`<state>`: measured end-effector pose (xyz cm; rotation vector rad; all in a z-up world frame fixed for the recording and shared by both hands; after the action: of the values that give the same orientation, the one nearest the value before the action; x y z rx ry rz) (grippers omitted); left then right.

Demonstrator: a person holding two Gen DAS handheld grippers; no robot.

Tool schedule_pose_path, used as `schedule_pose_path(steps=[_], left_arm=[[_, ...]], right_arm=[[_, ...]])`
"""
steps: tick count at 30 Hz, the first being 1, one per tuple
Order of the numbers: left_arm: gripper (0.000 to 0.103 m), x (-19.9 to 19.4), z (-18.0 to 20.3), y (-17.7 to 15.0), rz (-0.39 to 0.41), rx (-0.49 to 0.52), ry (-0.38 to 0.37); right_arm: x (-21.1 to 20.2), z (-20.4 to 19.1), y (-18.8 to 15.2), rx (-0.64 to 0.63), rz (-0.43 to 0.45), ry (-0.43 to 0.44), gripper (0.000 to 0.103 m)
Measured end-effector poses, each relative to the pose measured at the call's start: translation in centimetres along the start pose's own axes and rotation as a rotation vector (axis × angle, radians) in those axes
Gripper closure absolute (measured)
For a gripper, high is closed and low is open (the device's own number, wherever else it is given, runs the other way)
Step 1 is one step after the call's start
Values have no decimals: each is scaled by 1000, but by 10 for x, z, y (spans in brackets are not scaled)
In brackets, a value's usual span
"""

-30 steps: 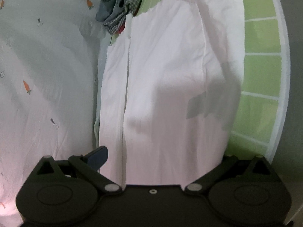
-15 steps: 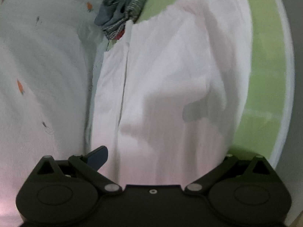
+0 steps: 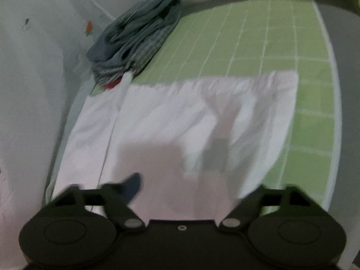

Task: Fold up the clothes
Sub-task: 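Pinch the white shirt edge with the right gripper while the left gripper pinches another edge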

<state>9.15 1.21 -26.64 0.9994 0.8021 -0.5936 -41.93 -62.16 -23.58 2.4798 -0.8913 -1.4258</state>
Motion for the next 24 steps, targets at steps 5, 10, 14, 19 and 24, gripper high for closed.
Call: schedule_pose_path(steps=[5, 10, 14, 19, 24], left_arm=[[94, -14, -4, 11, 42, -35, 34], [96, -32, -8, 22, 88, -71, 67], [96, -62, -6, 23, 123, -76, 70], [96, -106, -22, 5, 127, -111, 110], [96, -129, -30, -1, 147, -151, 161]], right_arm=[[-15, 16, 17, -43, 34, -14, 101], [-43, 14, 30, -45, 54, 69, 101], [-71, 20, 44, -23, 65, 93, 101], [-104, 38, 66, -23, 72, 76, 101], [-148, 57, 78, -28, 68, 72, 101]])
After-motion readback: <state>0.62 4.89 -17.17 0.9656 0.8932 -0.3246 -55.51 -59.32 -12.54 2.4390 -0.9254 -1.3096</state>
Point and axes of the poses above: each gripper's, at about its wrist camera, not at the fingertips, and x roughly the way its jaws point, z to its right, y to its top, the point moved 10 cm from there along x, roughly the way its jaws point, and after that the axes turned 1 degree about -y, right-handed, at the moved point
